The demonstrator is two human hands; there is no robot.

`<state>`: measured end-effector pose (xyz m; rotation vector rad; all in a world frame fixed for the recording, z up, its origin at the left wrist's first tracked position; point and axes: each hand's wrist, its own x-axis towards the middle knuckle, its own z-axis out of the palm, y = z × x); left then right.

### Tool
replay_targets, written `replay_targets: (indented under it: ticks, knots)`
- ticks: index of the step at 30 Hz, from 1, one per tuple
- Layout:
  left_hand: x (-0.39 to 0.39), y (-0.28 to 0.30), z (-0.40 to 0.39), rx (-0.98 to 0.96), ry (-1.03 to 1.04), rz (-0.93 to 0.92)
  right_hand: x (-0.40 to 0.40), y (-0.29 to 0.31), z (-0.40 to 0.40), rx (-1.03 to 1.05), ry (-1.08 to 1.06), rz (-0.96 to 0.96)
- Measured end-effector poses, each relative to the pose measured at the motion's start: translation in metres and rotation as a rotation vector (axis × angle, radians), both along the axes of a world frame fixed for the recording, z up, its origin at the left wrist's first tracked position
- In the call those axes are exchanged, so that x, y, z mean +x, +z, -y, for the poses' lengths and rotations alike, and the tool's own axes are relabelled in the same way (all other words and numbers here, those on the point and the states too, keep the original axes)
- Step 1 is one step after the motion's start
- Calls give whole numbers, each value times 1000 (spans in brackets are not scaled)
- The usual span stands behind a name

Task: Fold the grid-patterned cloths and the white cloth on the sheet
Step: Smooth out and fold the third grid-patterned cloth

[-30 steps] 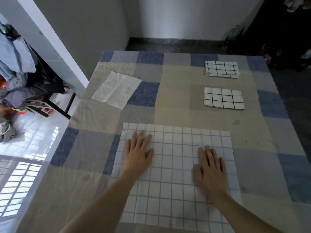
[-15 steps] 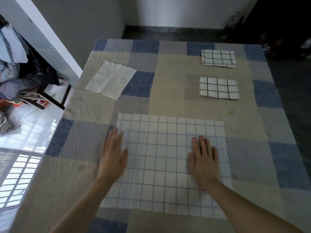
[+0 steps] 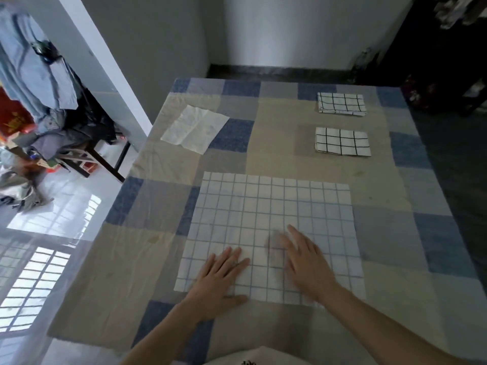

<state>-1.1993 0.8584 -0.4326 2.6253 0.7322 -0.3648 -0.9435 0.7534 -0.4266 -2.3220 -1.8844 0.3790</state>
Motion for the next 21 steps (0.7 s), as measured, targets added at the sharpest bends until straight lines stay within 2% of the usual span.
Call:
replay_targets:
  ticks: [3,8,11,13,16,18,21]
  knots:
    - [1,8,-3,-25,-30,-25,-12,-6,32,-63,61,37]
    - [4,22,-3,131,-137,53,3,6,59,-147,-126,40]
    - [10,28,0,231,-111,154,-2,26,54,-197,-180,-27]
    - [19,38,1,174,-31,195,-9,40,49,-227,-134,-50]
    - [24,48,-2,121,88,210,-8,47,51,-328,-22,63]
    - [24,55,-5,94,96,208,2,51,56,-359,-53,126]
    - [15,63,-17,73,29,146,23,54,73,-305,-206,101]
